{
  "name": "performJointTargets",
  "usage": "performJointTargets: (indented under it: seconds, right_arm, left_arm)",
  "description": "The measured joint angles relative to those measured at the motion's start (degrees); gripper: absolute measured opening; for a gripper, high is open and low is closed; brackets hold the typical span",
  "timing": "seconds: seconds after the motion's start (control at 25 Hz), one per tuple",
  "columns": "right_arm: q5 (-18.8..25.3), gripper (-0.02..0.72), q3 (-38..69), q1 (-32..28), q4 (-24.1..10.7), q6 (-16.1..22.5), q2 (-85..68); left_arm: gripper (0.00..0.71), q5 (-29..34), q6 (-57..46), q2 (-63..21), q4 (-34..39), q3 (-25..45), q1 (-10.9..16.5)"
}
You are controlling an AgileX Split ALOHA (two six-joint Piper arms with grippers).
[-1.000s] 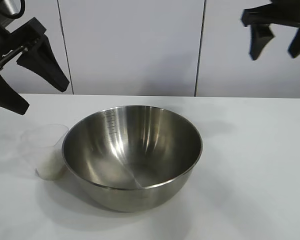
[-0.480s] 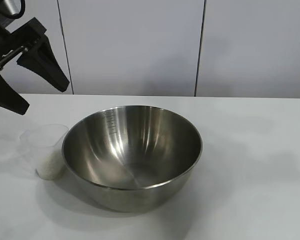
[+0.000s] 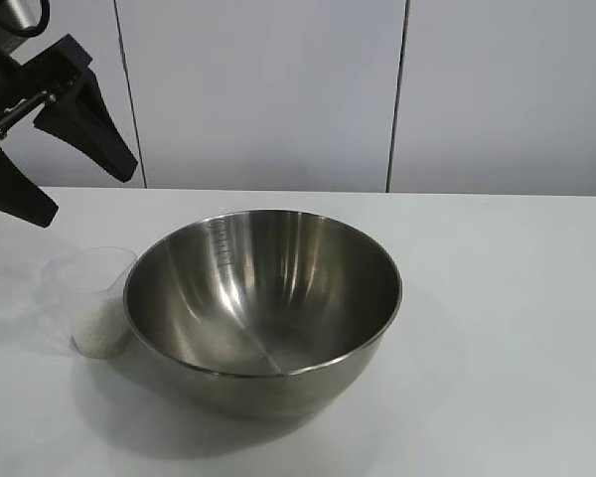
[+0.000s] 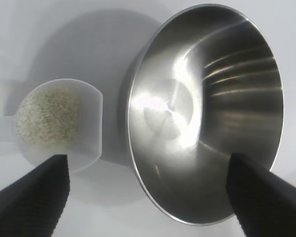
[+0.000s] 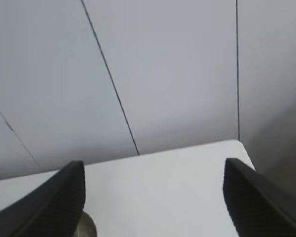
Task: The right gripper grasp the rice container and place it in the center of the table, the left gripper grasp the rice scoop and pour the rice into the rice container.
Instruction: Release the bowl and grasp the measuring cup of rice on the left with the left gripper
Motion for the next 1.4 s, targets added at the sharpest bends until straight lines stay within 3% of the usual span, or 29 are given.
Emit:
performJointTargets:
  seconds: [0.24, 0.6, 0.76, 0.88, 1.04, 1.2, 1.4]
  right_arm:
    - [0.00, 0.535, 10.86, 0.00, 0.31, -1.70, -13.13]
    - [-0.32, 0.535, 41.57, 0.13, 0.26, -3.91, -21.86]
    - [-2.83, 0.535, 51.94, 2.89, -2.16, -4.17, -23.50]
    - [-4.45, 0.535, 56.07, 6.38, -4.87, -3.74, -23.50]
    - [-6.26, 0.535, 58.32, 10.13, -5.52, -1.92, -23.50]
    - [-8.22, 0.535, 59.12, 11.34, -8.15, -1.45, -23.50]
    - [-9.80, 0.535, 60.64, 11.34, -8.44, 0.07, -23.50]
  left_arm:
    - [0.622, 0.00, 0.00, 0.00, 0.00, 0.00, 0.00]
    - [0.622, -0.02, 0.00, 0.00, 0.00, 0.00, 0.00]
    - [0.622, -0.07, 0.00, 0.00, 0.00, 0.00, 0.00]
    - [0.622, -0.07, 0.00, 0.00, 0.00, 0.00, 0.00]
    - [0.622, -0.30, 0.00, 0.00, 0.00, 0.00, 0.00]
    - [0.622, -0.42, 0.00, 0.00, 0.00, 0.00, 0.00]
    - [0.622, -0.42, 0.00, 0.00, 0.00, 0.00, 0.00]
